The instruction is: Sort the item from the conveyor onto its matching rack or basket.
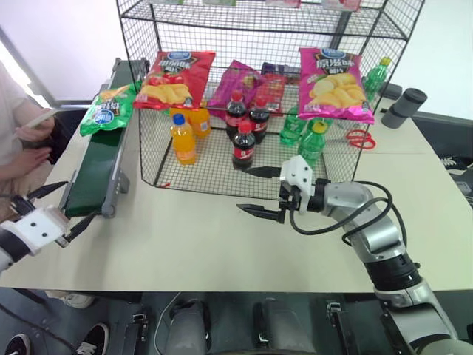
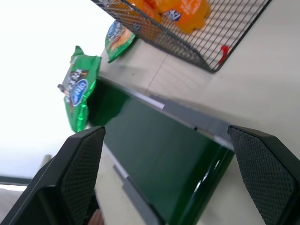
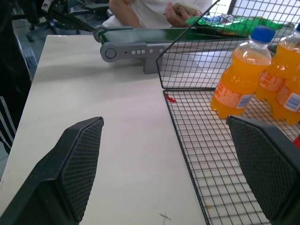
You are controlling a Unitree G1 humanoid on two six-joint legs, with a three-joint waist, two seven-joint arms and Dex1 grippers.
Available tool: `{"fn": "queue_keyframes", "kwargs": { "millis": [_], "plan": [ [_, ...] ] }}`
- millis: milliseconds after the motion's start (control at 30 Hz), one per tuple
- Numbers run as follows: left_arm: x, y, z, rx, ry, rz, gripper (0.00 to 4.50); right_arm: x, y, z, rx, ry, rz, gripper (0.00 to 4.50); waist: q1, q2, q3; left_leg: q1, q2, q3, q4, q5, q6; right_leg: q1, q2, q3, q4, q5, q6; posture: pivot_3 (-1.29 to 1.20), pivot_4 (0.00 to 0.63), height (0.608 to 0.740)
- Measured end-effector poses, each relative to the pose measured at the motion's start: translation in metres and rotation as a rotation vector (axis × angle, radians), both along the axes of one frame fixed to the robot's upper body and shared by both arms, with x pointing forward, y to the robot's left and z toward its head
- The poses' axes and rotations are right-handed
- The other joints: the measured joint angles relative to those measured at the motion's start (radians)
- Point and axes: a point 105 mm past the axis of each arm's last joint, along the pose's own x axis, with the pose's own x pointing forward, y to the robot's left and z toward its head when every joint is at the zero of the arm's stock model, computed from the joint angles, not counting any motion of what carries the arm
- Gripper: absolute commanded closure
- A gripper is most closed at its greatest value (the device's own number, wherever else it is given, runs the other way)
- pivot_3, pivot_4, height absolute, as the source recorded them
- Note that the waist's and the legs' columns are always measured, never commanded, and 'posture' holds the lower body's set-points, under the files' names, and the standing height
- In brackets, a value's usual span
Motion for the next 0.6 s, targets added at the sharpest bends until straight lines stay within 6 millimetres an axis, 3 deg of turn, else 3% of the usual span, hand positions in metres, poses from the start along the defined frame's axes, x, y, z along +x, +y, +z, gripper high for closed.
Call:
{"fn": "queue_keyframes", "kwargs": {
  "millis": [100,267,600],
  "plan": [
    [0.000,0.005,0.000,0.038,-0.014,0.018,0.00,-0.001,-0.001,0.000,0.002,0.011,0.012,0.12,0.000,0.000,0.000,0.000,0.000,0.000,0.000,0.000,0.000,0.000,0.000,0.000,0.000,0.000,0.000,0.00,0.150,0.740],
    [-0.001,0.014,-0.003,0.056,-0.006,0.046,0.00,-0.020,0.000,-0.005,-0.023,0.062,0.106,0.12,0.001,0.000,0.000,0.000,0.001,0.001,-0.001,0.000,0.000,0.000,0.000,0.000,0.000,0.000,0.000,0.00,0.150,0.740],
    [0.004,0.015,-0.008,0.106,-0.011,0.030,0.00,-0.021,0.005,-0.004,0.008,0.080,0.098,0.12,0.000,0.000,0.000,0.000,0.001,0.001,-0.001,0.000,0.000,0.000,0.000,0.000,0.000,0.000,0.000,0.00,0.150,0.740]
  ]
}}
